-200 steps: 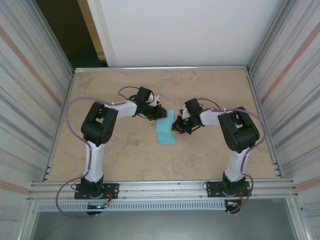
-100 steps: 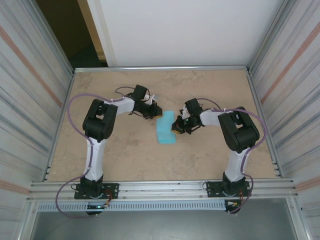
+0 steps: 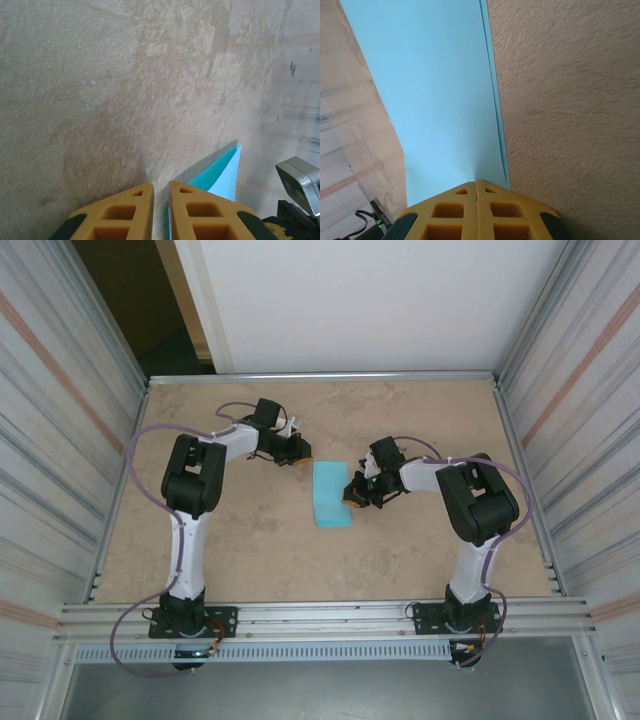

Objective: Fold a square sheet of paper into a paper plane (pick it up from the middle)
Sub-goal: First fold the square sheet of paper in half at the center of the table.

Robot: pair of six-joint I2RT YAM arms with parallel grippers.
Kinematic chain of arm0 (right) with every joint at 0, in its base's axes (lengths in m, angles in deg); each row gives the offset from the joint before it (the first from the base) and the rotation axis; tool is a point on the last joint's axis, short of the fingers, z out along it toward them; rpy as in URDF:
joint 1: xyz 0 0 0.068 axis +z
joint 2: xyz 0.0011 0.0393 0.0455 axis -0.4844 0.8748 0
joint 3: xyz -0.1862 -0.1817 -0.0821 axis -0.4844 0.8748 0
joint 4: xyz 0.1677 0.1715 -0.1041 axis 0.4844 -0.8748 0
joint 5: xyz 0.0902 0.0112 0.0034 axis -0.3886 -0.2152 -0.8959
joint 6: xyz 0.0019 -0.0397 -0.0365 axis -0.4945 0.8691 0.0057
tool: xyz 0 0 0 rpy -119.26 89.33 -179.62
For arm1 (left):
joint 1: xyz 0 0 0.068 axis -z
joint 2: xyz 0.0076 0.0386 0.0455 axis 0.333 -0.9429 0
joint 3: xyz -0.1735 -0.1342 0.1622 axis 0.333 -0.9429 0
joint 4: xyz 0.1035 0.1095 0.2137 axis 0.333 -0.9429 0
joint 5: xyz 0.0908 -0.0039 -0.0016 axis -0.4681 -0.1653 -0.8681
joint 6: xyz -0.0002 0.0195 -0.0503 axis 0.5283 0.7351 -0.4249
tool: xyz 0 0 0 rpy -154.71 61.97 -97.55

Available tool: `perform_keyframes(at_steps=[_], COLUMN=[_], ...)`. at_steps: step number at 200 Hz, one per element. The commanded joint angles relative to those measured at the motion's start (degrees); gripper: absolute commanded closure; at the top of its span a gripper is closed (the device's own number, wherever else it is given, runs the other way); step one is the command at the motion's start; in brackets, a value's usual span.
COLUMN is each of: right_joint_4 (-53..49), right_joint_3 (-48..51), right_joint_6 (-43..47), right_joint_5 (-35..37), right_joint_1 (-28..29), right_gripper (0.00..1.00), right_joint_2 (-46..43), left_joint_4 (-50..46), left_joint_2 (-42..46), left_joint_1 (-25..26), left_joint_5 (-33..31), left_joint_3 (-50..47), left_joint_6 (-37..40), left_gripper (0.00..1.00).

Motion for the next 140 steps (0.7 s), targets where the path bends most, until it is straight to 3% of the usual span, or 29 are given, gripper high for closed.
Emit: perform_keyframes(at_steps=[1, 28, 62, 140], right_joint_4=[-19.33, -19.31, -19.06, -18.94], right_joint_3=[7.63, 7.93, 7.96, 8.23], right_joint_6=[0.72, 0.69, 0.56, 0.55], right_joint_5=[20.98, 20.97, 20.88, 21.19], right_joint_1=[0.48, 0.57, 0.67, 0.64], right_gripper=[1.0, 1.0, 1.0, 1.0], right_joint_2=[9.85, 9.97, 10.02, 10.55], left_joint_4=[-0.49, 2.27, 1.69, -2.05], left_joint_2=[7.3, 10.56, 7.44, -0.73], left_joint_1=[1.88, 3.93, 6.33, 3.95], left_joint_5=[-3.1, -4.41, -4.8, -7.65], left_joint_3=[-3.18, -7.0, -6.74, -0.97], left_joint_6=[2.22, 0.3, 0.03, 0.46], left_gripper=[0.83, 0.83, 0.84, 0.84])
